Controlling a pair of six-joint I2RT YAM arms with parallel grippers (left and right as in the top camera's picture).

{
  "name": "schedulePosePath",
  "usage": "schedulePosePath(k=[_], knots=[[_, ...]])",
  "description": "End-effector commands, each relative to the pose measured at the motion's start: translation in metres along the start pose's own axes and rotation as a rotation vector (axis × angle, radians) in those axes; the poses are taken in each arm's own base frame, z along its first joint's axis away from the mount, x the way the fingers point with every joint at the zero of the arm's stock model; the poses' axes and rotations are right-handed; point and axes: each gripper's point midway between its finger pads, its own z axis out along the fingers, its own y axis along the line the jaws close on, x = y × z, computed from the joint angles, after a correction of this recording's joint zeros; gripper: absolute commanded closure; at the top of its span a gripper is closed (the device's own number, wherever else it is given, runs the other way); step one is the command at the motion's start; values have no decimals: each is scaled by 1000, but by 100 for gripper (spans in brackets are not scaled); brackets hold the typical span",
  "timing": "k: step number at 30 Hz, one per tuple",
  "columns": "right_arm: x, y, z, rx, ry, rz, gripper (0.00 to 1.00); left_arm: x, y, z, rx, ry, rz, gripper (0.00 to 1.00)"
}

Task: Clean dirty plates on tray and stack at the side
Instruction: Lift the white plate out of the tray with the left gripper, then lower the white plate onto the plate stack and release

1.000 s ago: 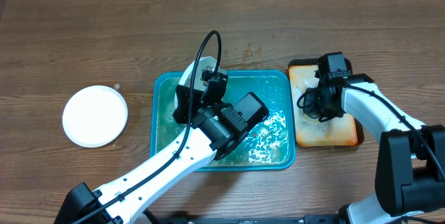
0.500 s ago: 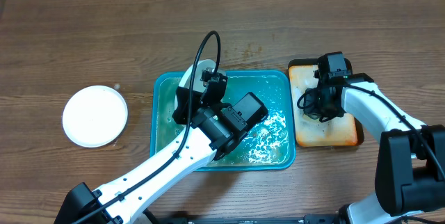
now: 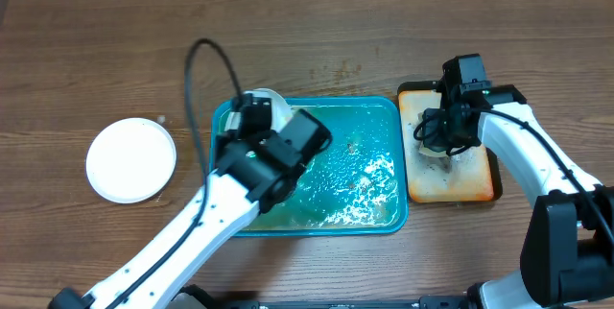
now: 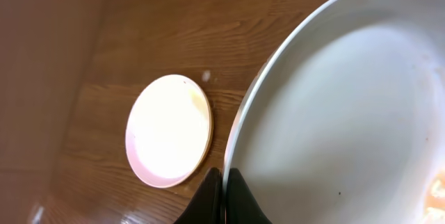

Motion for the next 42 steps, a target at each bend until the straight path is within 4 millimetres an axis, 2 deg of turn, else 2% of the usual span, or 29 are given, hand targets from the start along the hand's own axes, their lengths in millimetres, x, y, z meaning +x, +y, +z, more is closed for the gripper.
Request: schedulePosePath(k=[1,3,6,10,12,18,20,22,25,31,35,39,42], knots=[[16,-7,20,19,57,-12,96,-7,12,-7,48,1,-120,96],[23,-8,30,23,79,-12,96,-6,17,-6,55,16,-138,96],[28,-9,37,27,99,-11,89,-1,21,-3,57,47,-145,96],[20,-8,30,23,77,-7,69,9,20,2,88,115,-158,96],[14,-7,21,20,61,-6,66,12,21,4,99,139,-168,96],[-23,1,-36,-7,-97,21,52,22,24,15,143,236,-227,96],[-30,2,-57,-17,-149,20,51,25,27,20,153,272,-261,96],[-32,3,-81,-26,-196,19,48,29,33,27,171,320,-295,96],[-24,2,-99,-34,-214,18,41,32,38,37,218,370,-322,96],[0,-2,-108,-23,-156,16,40,35,54,57,355,447,-427,96],[5,0,-108,-33,-134,15,41,35,68,70,442,468,-507,96],[5,1,-108,-42,-131,14,41,46,92,87,442,513,-615,96],[5,3,-108,-51,-130,14,41,65,117,107,382,575,-716,96]])
